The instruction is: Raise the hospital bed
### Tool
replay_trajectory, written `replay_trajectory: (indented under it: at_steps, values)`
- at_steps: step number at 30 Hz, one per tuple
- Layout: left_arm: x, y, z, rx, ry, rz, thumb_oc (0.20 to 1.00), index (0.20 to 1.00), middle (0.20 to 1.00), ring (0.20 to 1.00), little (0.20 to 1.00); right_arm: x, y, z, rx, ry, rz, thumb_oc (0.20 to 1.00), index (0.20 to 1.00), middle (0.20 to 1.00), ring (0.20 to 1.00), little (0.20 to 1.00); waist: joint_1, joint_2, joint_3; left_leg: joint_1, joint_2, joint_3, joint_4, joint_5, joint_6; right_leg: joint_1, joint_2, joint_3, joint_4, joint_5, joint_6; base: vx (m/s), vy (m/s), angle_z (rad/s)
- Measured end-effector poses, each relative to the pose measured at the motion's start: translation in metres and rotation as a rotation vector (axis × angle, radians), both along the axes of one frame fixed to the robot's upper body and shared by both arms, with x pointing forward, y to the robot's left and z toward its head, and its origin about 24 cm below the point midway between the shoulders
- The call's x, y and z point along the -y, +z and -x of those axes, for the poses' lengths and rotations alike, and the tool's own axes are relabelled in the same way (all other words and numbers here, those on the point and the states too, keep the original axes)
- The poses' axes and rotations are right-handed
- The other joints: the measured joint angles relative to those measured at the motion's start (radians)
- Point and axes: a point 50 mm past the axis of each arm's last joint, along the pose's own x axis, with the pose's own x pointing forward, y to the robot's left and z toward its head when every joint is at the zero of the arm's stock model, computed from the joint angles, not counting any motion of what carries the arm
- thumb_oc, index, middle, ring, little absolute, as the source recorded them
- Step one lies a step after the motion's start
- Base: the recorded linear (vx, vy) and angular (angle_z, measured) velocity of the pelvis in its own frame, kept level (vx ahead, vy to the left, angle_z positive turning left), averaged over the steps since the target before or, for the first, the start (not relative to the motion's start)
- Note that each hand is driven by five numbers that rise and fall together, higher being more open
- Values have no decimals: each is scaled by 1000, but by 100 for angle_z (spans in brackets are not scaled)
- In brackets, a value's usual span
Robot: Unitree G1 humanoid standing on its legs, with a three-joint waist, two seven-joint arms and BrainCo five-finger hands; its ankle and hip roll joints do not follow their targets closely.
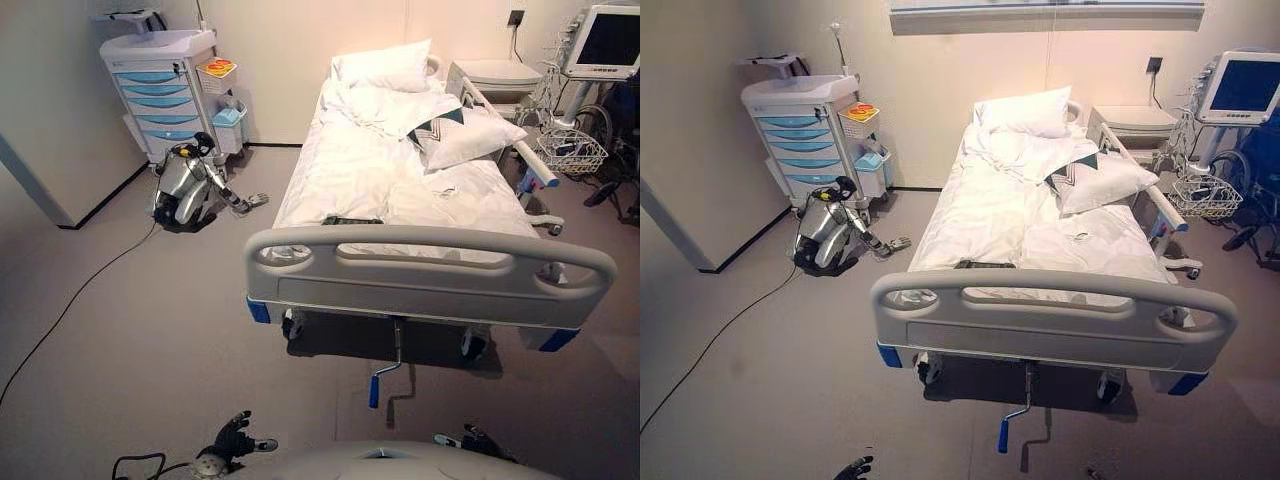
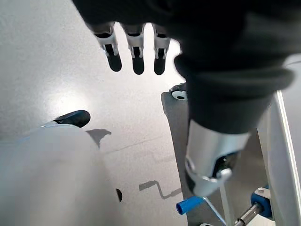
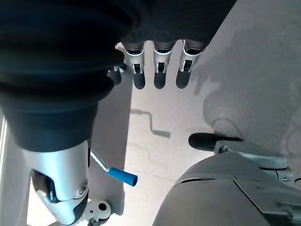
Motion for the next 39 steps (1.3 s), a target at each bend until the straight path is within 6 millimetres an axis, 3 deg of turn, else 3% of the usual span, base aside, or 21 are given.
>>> replay_trajectory:
  at_steps: [19, 23, 25, 27, 29, 33, 37, 39]
  values:
    - [-1, 0, 1, 5, 99, 31, 1000, 1000, 1000, 1000, 1000, 1, -1, 4, -16, -9, 1, 1000, 1000, 1000, 1000, 1000, 5, 2, 13, 3, 1, 18, 1, -2, -1, -10, -2, 2, 0, 1, 1, -17, 5, -2]
    - [-1, 2, -5, 35, 122, 38, 1000, 1000, 1000, 1000, 1000, 1, 3, -18, 37, -1, 3, 1000, 1000, 1000, 1000, 1000, 22, 18, 52, -33, 0, 70, 1, -1, 1, -74, -10, 13, 1, 25, 9, -164, 9, -43]
    - [1, 7, -21, 111, 153, 63, 1000, 1000, 1000, 1000, 1000, 1, 7, -35, 86, -15, -2, 1000, 1000, 1000, 1000, 1000, 23, 18, 90, -76, -2, 72, 8, 4, 3, -126, -17, 12, 8, 39, 20, -238, -23, -19]
    - [8, 23, -57, 272, 188, 125, 1000, 1000, 1000, 1000, 1000, 3, 13, -55, 146, -37, -5, 1000, 1000, 1000, 1000, 1000, 23, 32, 137, -147, -9, 53, 19, 15, 12, -189, -22, 0, 18, 45, 23, -152, -20, 9]
    - [13, 37, -81, 379, 202, 171, 1000, 1000, 1000, 1000, 1000, 4, 18, -68, 187, -47, -8, 1000, 1000, 1000, 1000, 1000, 23, 35, 181, -172, -12, 48, 24, 32, 13, -211, -24, -1, 16, 70, 11, -189, -21, 8]
    - [22, 88, -147, 651, 79, 193, 1000, 1000, 1000, 1000, 1000, -9, 51, -140, 413, 20, -15, 1000, 1000, 1000, 1000, 1000, 22, 41, 299, -252, -18, 46, 35, 57, 9, -291, -24, -3, 26, 94, 5, -155, -24, 1]
    - [40, 147, -193, 909, -59, 211, 1000, 1000, 1000, 1000, 1000, -22, 88, -195, 599, 69, -21, 1000, 1000, 1000, 1000, 1000, 6, 69, 389, -322, -20, 18, 50, 73, 10, -339, -28, -30, 37, 95, 6, -130, -26, 23]
    - [50, 169, -202, 1005, -102, 246, 1000, 1000, 1000, 1000, 1000, -25, 103, -212, 665, 75, -22, 1000, 1000, 1000, 1000, 1000, 1, 88, 415, -375, -24, -2, 63, 74, 8, -389, -32, -35, 62, 87, 1, -88, -41, 16]
